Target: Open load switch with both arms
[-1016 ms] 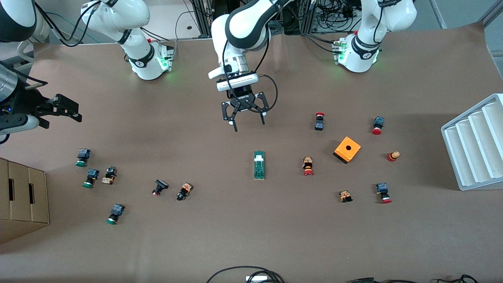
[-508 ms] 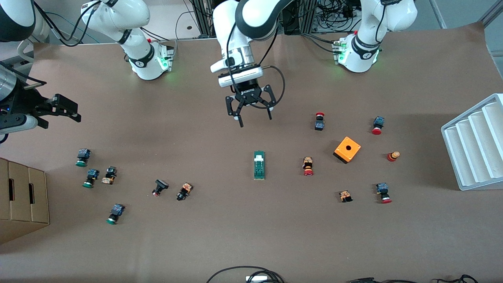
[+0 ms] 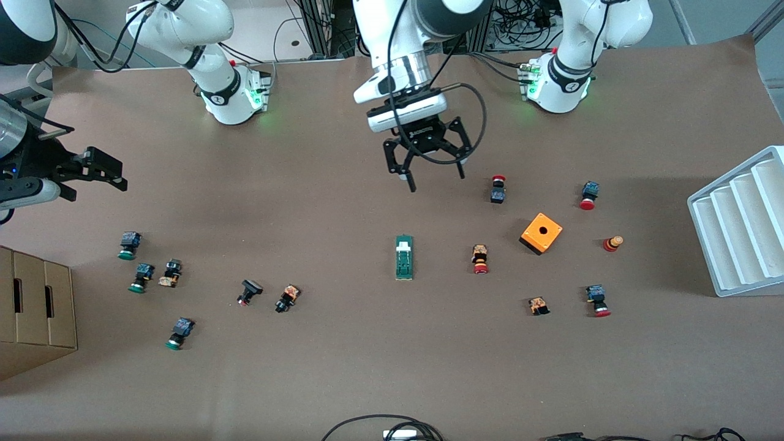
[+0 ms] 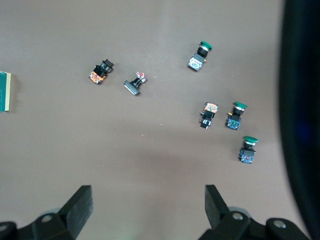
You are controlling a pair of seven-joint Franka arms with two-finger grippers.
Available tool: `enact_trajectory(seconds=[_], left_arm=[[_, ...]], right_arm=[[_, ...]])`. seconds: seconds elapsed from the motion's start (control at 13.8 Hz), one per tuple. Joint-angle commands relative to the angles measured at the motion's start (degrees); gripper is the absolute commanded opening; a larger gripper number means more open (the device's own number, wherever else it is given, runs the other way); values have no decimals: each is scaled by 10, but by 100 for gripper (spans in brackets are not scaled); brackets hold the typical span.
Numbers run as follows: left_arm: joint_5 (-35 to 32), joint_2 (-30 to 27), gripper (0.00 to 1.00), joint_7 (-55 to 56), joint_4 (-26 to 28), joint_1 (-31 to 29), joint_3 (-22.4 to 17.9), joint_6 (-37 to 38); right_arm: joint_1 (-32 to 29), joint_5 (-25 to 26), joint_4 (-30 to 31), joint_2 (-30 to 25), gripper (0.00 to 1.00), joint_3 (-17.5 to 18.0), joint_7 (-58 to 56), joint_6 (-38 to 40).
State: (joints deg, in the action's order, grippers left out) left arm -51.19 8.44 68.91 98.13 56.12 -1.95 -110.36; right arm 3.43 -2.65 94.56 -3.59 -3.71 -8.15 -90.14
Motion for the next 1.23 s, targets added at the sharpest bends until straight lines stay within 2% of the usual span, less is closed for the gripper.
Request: enact_trajectory(seconds=[0.0, 0.22, 0.73, 1.02, 1.16], left_arm=[[45, -41, 100, -86, 11, -26, 5, 19], [87, -68, 100, -179, -4, -50, 5, 69], [152, -79, 100, -338, -63, -126, 8, 89], [249, -79, 100, -353, -115, -195, 9, 126], [278, -83, 100, -353, -125, -231, 11, 132]], right_arm=[[3, 11, -9, 5, 100, 0, -2, 1], [4, 11, -9, 4, 100, 1, 3, 1], [8, 10, -9, 2, 100, 1, 5, 3], [8, 10, -9, 1, 100, 1, 5, 3], [8, 10, -9, 1, 100, 1, 6, 3]])
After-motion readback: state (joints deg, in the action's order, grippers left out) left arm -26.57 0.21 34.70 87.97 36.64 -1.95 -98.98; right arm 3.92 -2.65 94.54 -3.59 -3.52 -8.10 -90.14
